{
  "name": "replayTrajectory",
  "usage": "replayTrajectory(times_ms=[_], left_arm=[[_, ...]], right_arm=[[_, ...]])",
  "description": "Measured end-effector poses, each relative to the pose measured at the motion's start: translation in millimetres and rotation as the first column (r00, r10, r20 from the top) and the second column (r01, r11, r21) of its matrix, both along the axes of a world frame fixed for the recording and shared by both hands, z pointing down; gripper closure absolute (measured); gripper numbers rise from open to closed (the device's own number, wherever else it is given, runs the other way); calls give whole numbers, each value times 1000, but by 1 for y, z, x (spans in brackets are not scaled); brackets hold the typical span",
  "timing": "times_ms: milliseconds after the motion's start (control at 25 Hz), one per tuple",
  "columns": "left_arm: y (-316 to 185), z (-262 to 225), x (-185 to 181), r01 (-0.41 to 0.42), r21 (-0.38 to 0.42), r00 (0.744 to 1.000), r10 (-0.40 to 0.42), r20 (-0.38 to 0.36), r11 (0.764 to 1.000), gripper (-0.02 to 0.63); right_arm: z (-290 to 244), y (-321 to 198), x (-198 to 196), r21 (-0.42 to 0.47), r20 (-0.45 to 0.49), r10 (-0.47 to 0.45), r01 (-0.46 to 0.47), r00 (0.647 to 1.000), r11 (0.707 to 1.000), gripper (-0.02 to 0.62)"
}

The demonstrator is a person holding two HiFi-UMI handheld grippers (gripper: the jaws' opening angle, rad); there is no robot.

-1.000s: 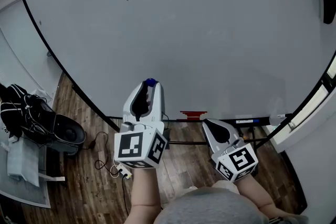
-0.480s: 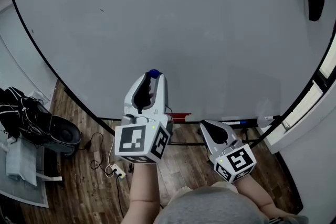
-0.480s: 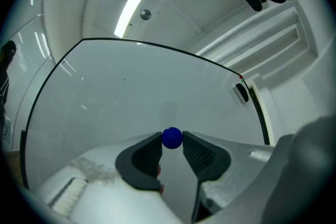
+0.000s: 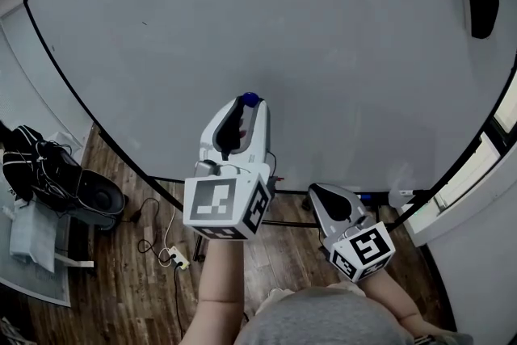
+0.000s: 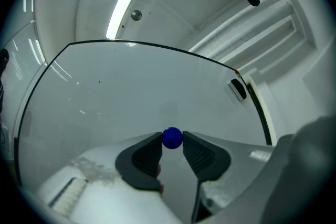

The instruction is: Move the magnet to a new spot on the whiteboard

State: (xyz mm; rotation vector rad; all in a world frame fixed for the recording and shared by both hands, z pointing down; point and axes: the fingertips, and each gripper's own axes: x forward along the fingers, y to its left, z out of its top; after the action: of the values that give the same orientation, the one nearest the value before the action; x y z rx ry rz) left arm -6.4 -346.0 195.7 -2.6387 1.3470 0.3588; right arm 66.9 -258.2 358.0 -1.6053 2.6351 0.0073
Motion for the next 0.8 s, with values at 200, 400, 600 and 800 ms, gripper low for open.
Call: replayTrajectory(times_ms=[200,400,600,800], left_arm=[[-5,-3,26,12,6,1000,-12,8,1000,476],[-5,-5,47,15,7,1000,-15,9,1000,476],[-11,0,74,18,2,1000,-18,9,1000,476],[-14,-4,87,23,2,1000,-23,3,1000,476]], right_arm=[[1,-4,20,1,15,-17,17,1000,1000,594],[0,-3,35,6,17,-31,31,999,1000,594],[6,-3,57,-2,17,-44,44,999,999,594],[3,-3,66,0,3,-55,55,999,999,594]])
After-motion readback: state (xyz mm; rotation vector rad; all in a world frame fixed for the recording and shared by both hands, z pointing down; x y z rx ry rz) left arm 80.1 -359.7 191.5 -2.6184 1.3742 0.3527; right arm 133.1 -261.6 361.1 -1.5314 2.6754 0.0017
